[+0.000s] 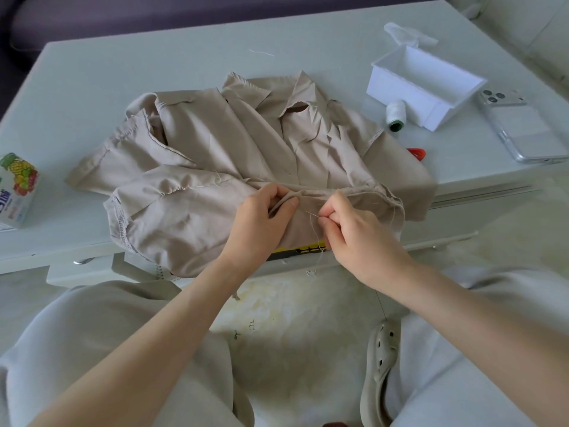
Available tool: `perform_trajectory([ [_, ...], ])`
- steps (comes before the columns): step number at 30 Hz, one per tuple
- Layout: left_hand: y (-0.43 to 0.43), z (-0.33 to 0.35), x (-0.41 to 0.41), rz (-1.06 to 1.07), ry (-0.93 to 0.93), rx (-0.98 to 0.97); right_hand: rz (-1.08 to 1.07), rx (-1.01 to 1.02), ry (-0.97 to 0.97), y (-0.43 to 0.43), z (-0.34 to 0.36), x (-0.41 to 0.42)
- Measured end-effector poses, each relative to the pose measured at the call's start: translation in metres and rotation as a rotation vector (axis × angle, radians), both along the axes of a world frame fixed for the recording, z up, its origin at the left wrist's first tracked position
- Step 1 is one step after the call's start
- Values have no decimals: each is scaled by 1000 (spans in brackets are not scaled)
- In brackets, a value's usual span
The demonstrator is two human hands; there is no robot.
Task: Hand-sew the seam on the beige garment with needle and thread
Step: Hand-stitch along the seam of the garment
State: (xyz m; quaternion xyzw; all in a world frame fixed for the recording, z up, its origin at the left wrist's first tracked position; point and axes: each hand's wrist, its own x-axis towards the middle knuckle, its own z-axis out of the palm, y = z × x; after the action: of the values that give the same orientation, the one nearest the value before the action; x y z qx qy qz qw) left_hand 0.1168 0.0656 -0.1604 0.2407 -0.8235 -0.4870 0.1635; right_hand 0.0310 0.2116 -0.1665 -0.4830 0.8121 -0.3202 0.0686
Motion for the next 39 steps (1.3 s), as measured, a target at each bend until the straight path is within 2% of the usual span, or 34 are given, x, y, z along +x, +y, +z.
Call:
perform_trajectory([
  [8, 4, 3, 1, -26, 26, 1, -30, -20, 28, -4, -1, -1],
  [16, 11, 9, 4, -56, 67, 23, -41, -71, -35, -7, 1, 4],
  [23, 20, 10, 6, -87, 71, 92, -121, -92, -207, -11, 3, 12],
  [32, 22, 11, 6, 13, 98, 98, -156, -214, -456, -15, 9, 20],
  [39, 15, 7, 6, 68, 60, 205, -34, -186, -388, -14, 3, 20],
])
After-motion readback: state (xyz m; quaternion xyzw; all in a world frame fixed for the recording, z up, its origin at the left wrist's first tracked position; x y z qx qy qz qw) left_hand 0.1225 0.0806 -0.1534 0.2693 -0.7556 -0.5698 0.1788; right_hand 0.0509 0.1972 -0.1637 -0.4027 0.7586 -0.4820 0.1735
